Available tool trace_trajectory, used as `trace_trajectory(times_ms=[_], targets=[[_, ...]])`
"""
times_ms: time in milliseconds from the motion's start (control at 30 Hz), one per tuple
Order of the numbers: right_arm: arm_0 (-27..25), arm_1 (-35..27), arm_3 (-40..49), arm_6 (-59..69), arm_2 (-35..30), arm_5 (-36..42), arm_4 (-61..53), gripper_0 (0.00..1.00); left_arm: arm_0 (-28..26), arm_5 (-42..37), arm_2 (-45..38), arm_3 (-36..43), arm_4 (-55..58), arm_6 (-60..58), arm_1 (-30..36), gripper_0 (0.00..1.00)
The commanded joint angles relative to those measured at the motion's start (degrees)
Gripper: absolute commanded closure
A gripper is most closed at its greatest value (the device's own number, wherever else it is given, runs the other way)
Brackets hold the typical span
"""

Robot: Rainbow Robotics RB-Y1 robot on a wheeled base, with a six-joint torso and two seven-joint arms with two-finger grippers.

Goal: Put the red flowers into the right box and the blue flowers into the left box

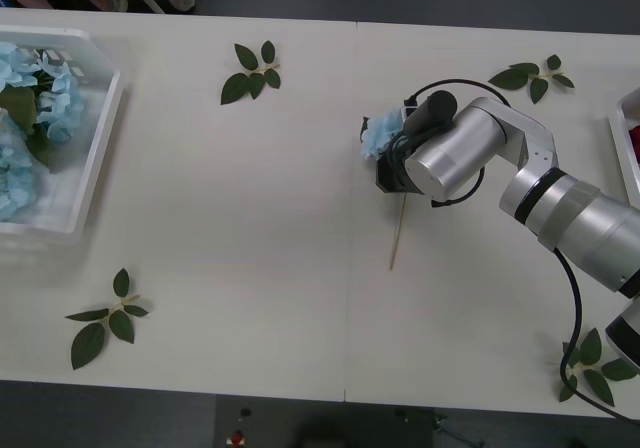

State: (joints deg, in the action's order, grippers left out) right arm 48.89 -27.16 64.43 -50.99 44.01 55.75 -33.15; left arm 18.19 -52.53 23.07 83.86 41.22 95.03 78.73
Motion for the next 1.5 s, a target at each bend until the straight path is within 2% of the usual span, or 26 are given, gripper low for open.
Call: trace_trajectory(times_ms=[33,167,233,267,300,333,367,500,600,667,700,767,867,933,1100,1333,1500], targets=[[1.8,-0.3,-0.1,-1.7,0.3,-1.2,0.2,1.0,2.4,0.5,-1.8,0.1,2.8,2.7,0.5,0.23],[1.9,-1.0,-0.3,-2.3,0.3,-2.3,0.1,1.0,3.3,0.8,-2.7,2.7,13.3,5.7,2.6,0.17],[1.8,-1.8,-0.1,-2.8,-0.7,-3.5,-1.5,1.0,3.3,0.4,-5.6,4.5,23.5,9.4,3.6,0.16],[1.8,-1.8,-0.1,-2.8,-0.7,-3.5,-1.5,1.0,3.3,0.4,-5.6,4.5,23.5,9.4,3.6,0.16],[1.8,-3.0,0.6,-4.7,-2.3,-4.6,-4.7,1.0,3.3,-2.0,-9.1,5.8,34.3,13.2,3.8,0.16],[1.8,-3.4,1.0,-5.8,-3.0,-4.8,-5.5,1.0,3.3,-2.8,-10.0,6.1,36.9,14.0,3.7,0.16],[1.8,-4.7,2.2,-8.9,-4.8,-4.7,-8.6,1.0,3.3,-5.0,-12.2,6.8,42.2,15.2,2.7,0.16],[1.8,-9.9,6.5,-17.7,-9.0,-4.8,-20.3,1.0,3.3,-7.6,-16.7,11.7,48.5,19.8,-3.0,0.16],[1.8,-15.0,10.7,-25.8,-10.6,-5.6,-30.6,1.0,2.3,-3.5,-17.2,16.8,51.2,20.5,-8.2,0.16],[1.8,-19.0,13.7,-30.7,-10.7,-8.5,-39.9,1.0,-0.1,2.7,-16.8,21.8,50.7,20.5,-10.9,0.15],[1.8,-19.9,14.1,-32.2,-10.6,-9.3,-43.5,1.0,-0.7,4.5,-16.5,23.2,50.6,20.5,-11.2,0.15],[1.9,-22.8,14.6,-42.1,-11.1,-10.7,-58.1,1.0,-1.7,10.3,-13.8,28.2,50.7,20.1,-10.9,0.15],[1.9,-23.7,14.4,-56.7,-13.0,-9.2,-67.7,1.0,-0.6,16.0,-9.0,32.8,54.5,20.2,-8.2,0.15],[1.9,-23.8,14.4,-64.9,-14.8,-6.8,-71.8,1.0,1.1,20.5,-5.1,36.2,57.9,20.2,-7.1,0.15],[1.8,-21.8,14.4,-73.9,-18.5,-3.0,-76.2,1.0,2.2,24.5,-2.2,40.2,59.5,20.2,-9.3,0.16],[0.8,-16.6,14.5,-84.7,-21.2,-2.9,-80.9,1.0,1.9,24.5,-1.5,39.1,62.4,20.4,-13.9,0.15],[-2.0,-10.5,14.6,-90.4,-28.4,1.9,-81.0,1.0,3.3,24.5,0.2,35.1,66.4,20.8,-18.5,0.13]])
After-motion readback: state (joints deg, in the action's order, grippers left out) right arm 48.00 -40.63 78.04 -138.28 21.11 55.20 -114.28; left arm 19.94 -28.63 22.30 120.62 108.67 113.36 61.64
